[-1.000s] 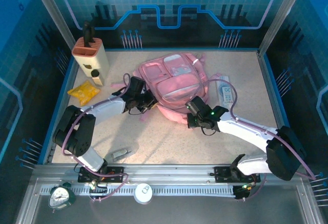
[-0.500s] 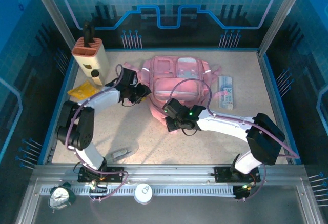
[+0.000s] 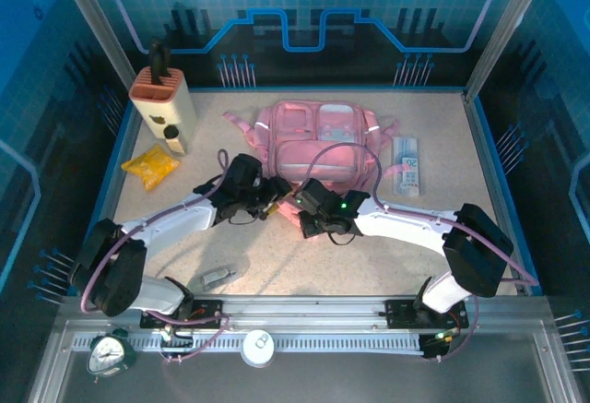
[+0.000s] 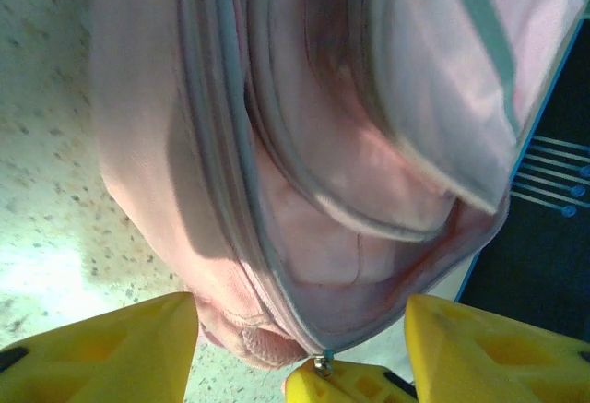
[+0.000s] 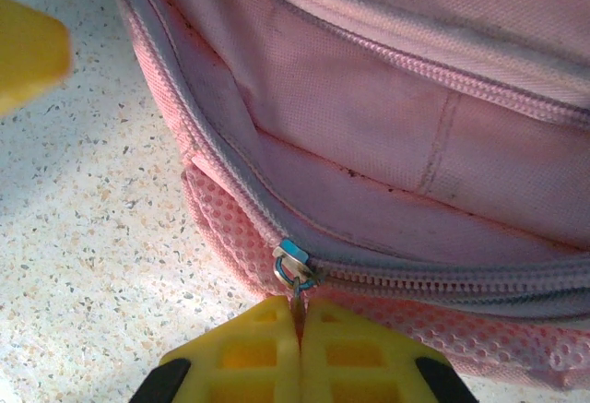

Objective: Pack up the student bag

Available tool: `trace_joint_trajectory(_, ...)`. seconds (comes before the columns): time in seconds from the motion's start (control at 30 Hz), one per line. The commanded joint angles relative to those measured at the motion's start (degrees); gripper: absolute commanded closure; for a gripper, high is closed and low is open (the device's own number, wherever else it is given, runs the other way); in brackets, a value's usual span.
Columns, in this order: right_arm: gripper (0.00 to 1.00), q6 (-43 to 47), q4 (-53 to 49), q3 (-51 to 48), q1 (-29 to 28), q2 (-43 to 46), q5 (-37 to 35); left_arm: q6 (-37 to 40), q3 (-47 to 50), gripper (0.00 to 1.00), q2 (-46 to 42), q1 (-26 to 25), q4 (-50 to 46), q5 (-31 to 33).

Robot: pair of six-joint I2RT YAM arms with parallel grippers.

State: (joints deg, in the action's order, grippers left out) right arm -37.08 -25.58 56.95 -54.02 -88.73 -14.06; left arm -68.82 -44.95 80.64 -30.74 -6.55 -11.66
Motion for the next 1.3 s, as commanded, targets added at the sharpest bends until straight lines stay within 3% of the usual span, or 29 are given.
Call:
trace_joint_trajectory(0.0, 1.00, -0.3, -1.5, 0.1, -0.9, 1.3, 0.4, -5.3, -1.0, 0.44, 2.8, -1.4, 2.0, 3.6)
trace_joint_trajectory(0.2, 1.00, 0.4, -2.0, 1.1, -0.9, 0.8, -1.0, -5.9, -1.3, 0.62, 6.2, -1.7, 2.8, 5.6)
trace_joint_trajectory(0.33, 1.00, 0.9, -3.5, 1.7, -0.9, 0.5, -2.0, -1.5, -3.0, 0.81, 7.4, -1.0, 1.3, 7.7)
trace_joint_trajectory(0.43, 1.00, 1.1, -5.3, 0.8, -0.8, 1.5, -3.3, 1.8, -4.1, 1.00, 7.4, 2.3, -2.4, 6.4)
trace_joint_trajectory(0.6, 1.00, 0.8, -8.9, -3.8, 1.9, 6.1, -5.0, 9.2, -2.9, 1.00, 1.6, 10.0, -6.0, 6.0)
trace_joint_trajectory(0.8, 1.00, 4.1, -5.6, -11.2, 9.7, 12.9, -0.6, 18.1, -5.7, 1.00, 0.2, 18.6, -11.1, 3.1)
trace_joint_trajectory(1.13, 1.00, 3.8, 1.5, -2.4, 3.9, 5.4, 6.6, 25.0, -14.6, 1.00, 7.1, 24.1, -12.0, -0.3)
trace_joint_trajectory(1.27, 1.00, 3.2, 1.9, 0.0, 2.3, 2.0, 6.6, 26.9, -16.9, 0.88, 7.1, 25.2, -16.1, -1.1)
